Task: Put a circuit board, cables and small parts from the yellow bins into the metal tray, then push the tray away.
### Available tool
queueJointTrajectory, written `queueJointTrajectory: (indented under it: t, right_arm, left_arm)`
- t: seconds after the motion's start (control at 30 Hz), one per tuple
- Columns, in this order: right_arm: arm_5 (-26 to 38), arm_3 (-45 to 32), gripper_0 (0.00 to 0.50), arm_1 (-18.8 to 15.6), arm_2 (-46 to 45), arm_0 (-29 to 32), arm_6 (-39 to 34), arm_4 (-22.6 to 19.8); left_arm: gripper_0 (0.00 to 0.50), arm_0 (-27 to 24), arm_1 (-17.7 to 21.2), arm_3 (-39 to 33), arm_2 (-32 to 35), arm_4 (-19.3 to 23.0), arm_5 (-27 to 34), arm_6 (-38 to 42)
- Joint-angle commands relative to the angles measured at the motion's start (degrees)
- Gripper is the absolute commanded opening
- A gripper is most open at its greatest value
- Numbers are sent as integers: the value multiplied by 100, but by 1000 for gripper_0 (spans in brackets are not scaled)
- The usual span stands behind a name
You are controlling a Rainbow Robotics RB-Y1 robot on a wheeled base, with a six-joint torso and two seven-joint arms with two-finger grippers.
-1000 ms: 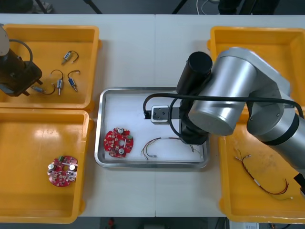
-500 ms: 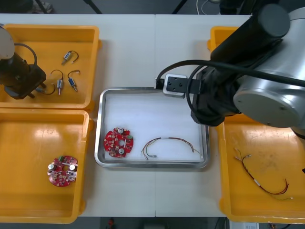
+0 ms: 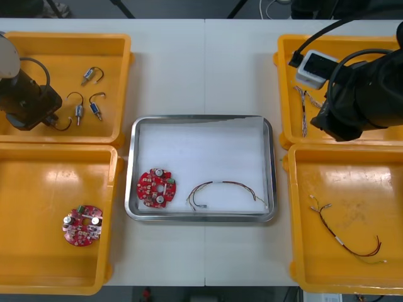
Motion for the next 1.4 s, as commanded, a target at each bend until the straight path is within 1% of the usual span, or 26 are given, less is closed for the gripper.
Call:
queueJointTrajectory:
  t: [0.03,0.13,0.33,0.5,0.67,0.73,0.8,0.93,1.03,1.13,1.27,1.33,1.4]
  right_arm:
    - [17,278,500,-213,-491,8,-90,-72]
    - [17,472,500,-265,-702,-1,-81,-46]
    - [17,902,500,-283,-808,-54,42,42]
    - [17,1482,500,-301,-825,-300,147,69]
    - [17,2115,500,-301,-825,-669,296,200]
    - [17,2309,500,-301,-834,-731,384,244]
    - [17,2546,500,-301,-834,-766,736,394]
    - [17,2985,500,-292,-904,-810,1298,658]
    - [17,3328,500,-301,-913,-880,1703,807]
    - [3,3706,500,-292,-904,-959,2089,868]
    - [-419,4339,500,-239,-913,-1091,2494,868]
    - [-718,4708,500,-213,-913,-1179,2766,904]
    - [-885,4901,500,-177,-904,-1249,2898,965]
  left_arm:
    - [0,-168,-1,-206,-27,46,-49,-339]
    - [0,-203,43,-338,52,28,74,-339]
    - [0,-291,192,-944,351,-51,900,-392]
    - [0,-291,368,-1770,448,-77,1762,-445]
    - [0,-300,394,-2526,448,2,2447,-463]
    - [0,-291,385,-2825,439,46,2702,-445]
    - [0,-291,377,-3264,377,169,2992,-419]
    - [0,-291,368,-3932,184,450,3291,-331]
    - [0,-291,368,-4389,8,661,3396,-252]
    - [0,-291,350,-4767,-150,881,3440,-164]
    - [0,-291,271,-5119,-282,1092,3463,-49]
    - [0,-291,157,-5330,-370,1162,3463,126]
    - [0,-300,60,-5435,-458,1171,3463,249]
